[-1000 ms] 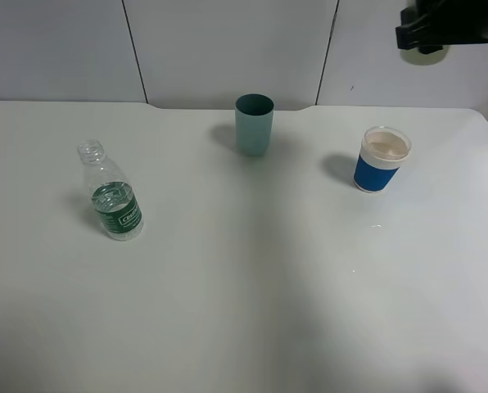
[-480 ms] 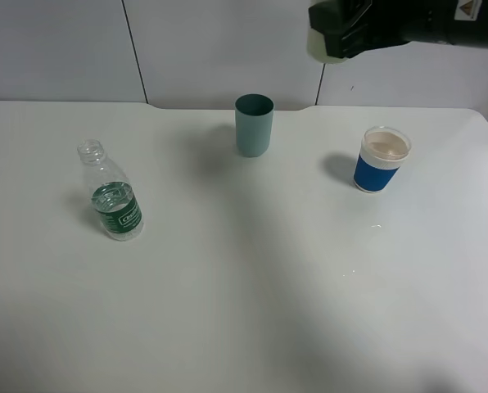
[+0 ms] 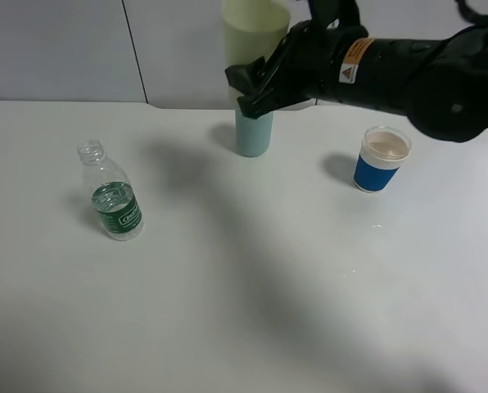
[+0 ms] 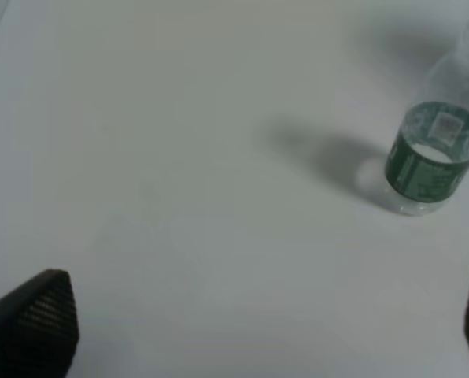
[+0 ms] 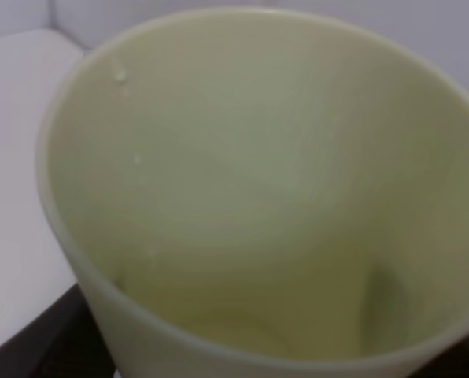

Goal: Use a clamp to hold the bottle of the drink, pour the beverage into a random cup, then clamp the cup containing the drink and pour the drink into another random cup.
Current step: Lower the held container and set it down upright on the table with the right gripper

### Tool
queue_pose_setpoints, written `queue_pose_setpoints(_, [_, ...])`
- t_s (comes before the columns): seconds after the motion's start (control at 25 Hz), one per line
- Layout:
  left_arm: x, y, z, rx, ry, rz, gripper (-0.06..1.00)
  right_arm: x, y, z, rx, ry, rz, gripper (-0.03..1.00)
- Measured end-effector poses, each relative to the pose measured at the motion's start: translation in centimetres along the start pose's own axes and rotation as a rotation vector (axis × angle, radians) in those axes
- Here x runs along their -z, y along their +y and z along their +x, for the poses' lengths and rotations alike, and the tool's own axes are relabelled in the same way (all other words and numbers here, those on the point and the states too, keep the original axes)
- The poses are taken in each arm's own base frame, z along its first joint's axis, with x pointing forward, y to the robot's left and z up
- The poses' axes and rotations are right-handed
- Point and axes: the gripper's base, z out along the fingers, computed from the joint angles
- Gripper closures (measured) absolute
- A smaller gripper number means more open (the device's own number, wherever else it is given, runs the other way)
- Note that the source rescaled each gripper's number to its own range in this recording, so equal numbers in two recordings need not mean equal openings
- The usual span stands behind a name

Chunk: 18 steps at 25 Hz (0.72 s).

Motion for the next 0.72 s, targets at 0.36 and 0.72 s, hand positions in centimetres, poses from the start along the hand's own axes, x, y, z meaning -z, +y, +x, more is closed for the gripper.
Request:
queue_pose_setpoints(0.36, [0.0, 0.0, 0.0, 0.000, -0.001, 0.000, -0.06, -3.9, 4.0, 3.5, -0.001, -0.009, -0.119, 0.94])
queue_pose_setpoints(0.72, [0.0, 0.0, 0.0, 0.000, -0.001, 0.000, -0.06, -5.9, 5.2, 7.0, -0.061, 0.047, -0.145, 0.94])
